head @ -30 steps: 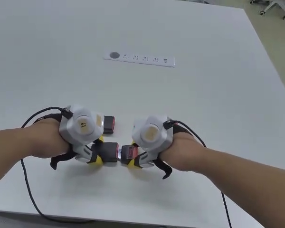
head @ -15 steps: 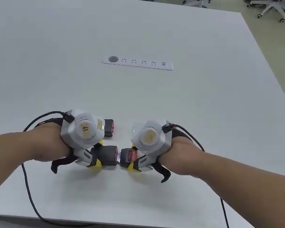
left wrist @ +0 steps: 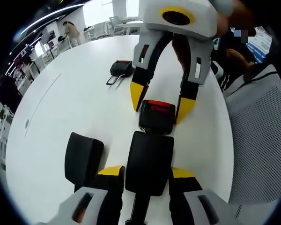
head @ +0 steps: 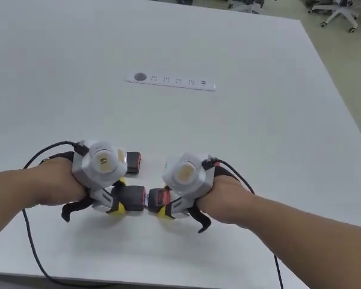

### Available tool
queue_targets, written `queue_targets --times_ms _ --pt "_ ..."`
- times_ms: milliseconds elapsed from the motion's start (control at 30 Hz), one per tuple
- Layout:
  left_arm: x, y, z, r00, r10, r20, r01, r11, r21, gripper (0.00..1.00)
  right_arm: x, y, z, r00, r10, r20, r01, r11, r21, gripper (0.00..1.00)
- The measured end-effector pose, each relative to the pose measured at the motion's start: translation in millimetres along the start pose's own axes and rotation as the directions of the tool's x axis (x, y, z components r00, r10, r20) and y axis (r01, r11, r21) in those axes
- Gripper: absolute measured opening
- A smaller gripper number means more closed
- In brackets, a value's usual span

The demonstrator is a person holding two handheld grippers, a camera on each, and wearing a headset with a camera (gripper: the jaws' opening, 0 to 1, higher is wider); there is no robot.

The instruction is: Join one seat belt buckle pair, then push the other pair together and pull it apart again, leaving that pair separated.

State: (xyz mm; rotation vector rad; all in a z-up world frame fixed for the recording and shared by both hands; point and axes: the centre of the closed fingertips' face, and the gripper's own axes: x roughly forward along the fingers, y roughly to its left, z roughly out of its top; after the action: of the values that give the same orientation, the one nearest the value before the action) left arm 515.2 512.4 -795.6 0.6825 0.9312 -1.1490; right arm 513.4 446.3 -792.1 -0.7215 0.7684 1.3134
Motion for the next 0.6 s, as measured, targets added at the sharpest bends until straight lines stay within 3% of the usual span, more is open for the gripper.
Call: queue_targets --times_ms 100,167,233,333,367,467,600 --pt "-0.9 -3.4 -0.7 1.0 0.003 -0.004 -0.003 1.0 0.019 0.47 0.1 0.1 -0.2 1.0 -0.008 -0.006 0.008 1.0 -0.012 0.41" --pt "-3.1 -10.6 0.4 0.9999 -0.006 -0.01 0.007 0.997 0.073 0.5 -1.8 3.4 -0.7 0.9999 -0.011 -0.01 0.011 1.0 -0.026 0.41" --pt "-7.2 -8.1 -2.5 0.9998 0.013 -0.015 -0.012 0.998 0.061 0.52 -4.4 4.3 -1.6 0.9998 -0.013 -0.013 0.012 1.0 -0.027 0.42" --pt "-19.0 -14.4 4.0 0.9997 0.022 0.007 -0.023 0.998 0.058 0.56 -12.9 4.1 -1.1 0.9999 -0.01 -0.004 0.01 0.999 -0.036 0.43" --pt "-18.0 -13.7 1.1 0.9996 0.026 0.008 -0.027 0.998 0.062 0.57 -16.9 4.0 -0.7 0.9999 -0.01 -0.004 0.009 0.999 -0.042 0.43" --pt "-28.8 -10.6 6.0 0.9992 0.039 0.013 -0.039 0.997 0.073 0.59 -20.9 -1.8 -3.0 0.9999 -0.013 0.0 0.013 0.998 -0.057 0.43" --pt "-37.3 0.8 13.8 0.9972 0.055 0.05 -0.057 0.997 0.042 0.59 -39.5 -8.3 2.8 0.9994 -0.026 0.022 0.027 0.998 -0.051 0.43"
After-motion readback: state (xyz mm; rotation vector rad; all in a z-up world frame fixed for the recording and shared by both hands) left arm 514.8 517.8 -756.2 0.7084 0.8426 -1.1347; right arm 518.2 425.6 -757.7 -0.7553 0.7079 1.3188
